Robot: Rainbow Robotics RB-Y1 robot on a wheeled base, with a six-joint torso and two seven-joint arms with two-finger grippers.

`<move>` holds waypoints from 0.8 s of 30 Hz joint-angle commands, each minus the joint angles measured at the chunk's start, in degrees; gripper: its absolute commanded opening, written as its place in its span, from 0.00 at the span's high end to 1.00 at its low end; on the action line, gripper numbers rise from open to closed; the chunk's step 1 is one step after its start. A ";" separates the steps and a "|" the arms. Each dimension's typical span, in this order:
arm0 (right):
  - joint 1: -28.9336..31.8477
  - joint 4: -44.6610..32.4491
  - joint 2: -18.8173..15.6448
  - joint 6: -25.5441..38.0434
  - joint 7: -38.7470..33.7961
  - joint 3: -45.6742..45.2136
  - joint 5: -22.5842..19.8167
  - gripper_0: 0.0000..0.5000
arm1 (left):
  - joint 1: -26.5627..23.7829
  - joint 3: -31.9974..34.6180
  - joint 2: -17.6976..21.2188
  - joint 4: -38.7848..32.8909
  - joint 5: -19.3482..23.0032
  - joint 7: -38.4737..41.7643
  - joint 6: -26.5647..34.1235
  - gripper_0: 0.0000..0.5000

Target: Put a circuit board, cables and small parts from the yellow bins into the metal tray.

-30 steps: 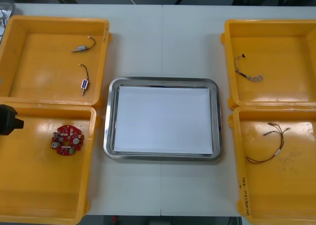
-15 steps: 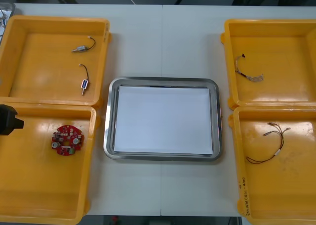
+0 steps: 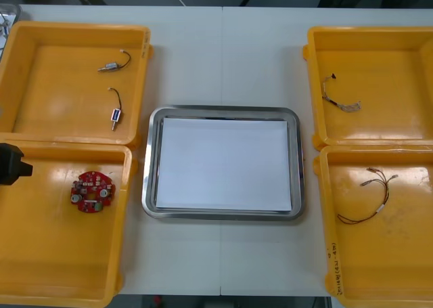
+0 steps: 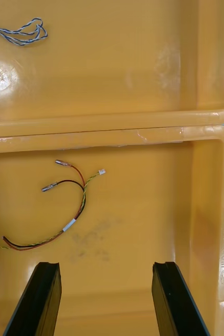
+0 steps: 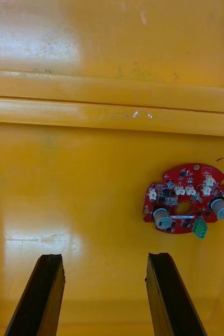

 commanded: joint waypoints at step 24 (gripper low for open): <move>-0.16 -1.28 -1.16 0.21 2.81 0.22 0.24 0.00 | 1.01 -0.29 2.50 -1.69 0.37 -1.07 -0.46 0.08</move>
